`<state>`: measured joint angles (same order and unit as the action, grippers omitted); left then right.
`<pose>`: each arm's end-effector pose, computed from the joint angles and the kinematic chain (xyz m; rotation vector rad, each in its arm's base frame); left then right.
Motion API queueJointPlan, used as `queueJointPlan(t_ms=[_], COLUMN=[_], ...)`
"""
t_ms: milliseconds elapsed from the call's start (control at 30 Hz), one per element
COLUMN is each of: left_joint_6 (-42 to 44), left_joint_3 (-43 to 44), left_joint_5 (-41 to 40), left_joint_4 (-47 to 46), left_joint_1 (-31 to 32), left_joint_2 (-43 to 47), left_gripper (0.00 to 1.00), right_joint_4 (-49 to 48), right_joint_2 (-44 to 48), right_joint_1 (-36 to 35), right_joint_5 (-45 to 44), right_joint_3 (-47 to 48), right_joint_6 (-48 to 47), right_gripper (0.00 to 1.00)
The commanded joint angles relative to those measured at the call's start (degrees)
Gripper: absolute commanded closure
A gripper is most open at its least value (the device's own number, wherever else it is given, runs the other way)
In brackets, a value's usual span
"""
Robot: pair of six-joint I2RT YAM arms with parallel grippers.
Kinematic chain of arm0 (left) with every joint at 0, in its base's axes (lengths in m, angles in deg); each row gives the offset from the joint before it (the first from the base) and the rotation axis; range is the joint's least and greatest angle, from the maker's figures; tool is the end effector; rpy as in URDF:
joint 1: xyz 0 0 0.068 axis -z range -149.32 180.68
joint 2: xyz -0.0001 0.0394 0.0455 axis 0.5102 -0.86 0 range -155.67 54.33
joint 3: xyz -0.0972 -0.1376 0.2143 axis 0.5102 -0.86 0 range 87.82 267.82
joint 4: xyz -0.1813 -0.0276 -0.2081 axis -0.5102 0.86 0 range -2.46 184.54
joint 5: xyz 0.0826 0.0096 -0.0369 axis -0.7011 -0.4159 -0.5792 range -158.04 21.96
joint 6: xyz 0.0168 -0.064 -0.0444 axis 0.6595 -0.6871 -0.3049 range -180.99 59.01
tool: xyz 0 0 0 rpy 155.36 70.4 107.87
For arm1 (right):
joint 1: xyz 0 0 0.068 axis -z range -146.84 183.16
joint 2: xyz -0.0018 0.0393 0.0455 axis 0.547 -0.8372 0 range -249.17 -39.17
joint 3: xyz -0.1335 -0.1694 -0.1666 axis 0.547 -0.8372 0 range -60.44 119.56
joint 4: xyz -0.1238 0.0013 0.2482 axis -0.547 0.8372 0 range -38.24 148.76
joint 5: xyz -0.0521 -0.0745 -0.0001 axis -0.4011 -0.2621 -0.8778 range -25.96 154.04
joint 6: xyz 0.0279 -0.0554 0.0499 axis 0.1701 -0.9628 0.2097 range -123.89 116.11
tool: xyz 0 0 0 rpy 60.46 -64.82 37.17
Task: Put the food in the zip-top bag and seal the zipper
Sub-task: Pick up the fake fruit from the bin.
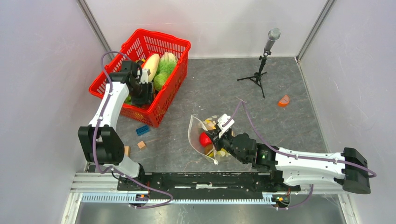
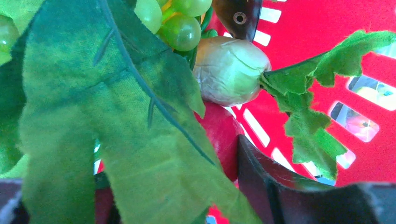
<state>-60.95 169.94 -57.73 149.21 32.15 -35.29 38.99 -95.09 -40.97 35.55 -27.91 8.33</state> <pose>0.3357 -0.0208 0.2703 0.0824 2.7687 -0.2560 0.1048 0.2492 0.2583 -0.5814 1.6834 0.6671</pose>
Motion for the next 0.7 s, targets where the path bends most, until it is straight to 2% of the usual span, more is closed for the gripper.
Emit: queueJointPlan(t_ms=[0, 67, 200, 433, 500, 667], left_joint_6=[1.4, 0.6, -1.4, -6.0, -7.7, -11.9], left_joint_3=[1.5, 2.2, 2.3, 1.6, 1.4, 3.3], left_joint_5=[1.2, -0.5, -1.7, -7.5, -6.9, 2.0], left_joint_4=[6.8, 5.5, 2.3, -5.1, -7.5, -11.7], left_joint_1=[0.6, 0.5, 0.5, 0.5, 0.5, 0.5], left_joint_2=[3.0, 4.6, 8.0, 14.6, 18.0, 25.6], left_gripper=[0.76, 0.88, 0.98, 0.98, 0.98, 0.98], right_joint_4=[-0.1, 0.0, 0.1, 0.6, 0.6, -0.9], right_joint_2=[-0.4, -0.7, -0.7, -0.5, -0.5, 0.2], right_joint_1=[0.2, 0.2, 0.2, 0.2, 0.2, 0.2], right_joint_5=[0.0, -0.1, -0.2, -1.3, -1.8, -4.3], right_joint_3=[2.3, 2.4, 2.5, 3.3, 3.4, 2.9], right_joint_6=[-0.2, -0.1, 0.3, 0.6, 0.8, 2.5], right_gripper=[0.97, 0.97, 0.96, 0.96, 0.96, 0.97])
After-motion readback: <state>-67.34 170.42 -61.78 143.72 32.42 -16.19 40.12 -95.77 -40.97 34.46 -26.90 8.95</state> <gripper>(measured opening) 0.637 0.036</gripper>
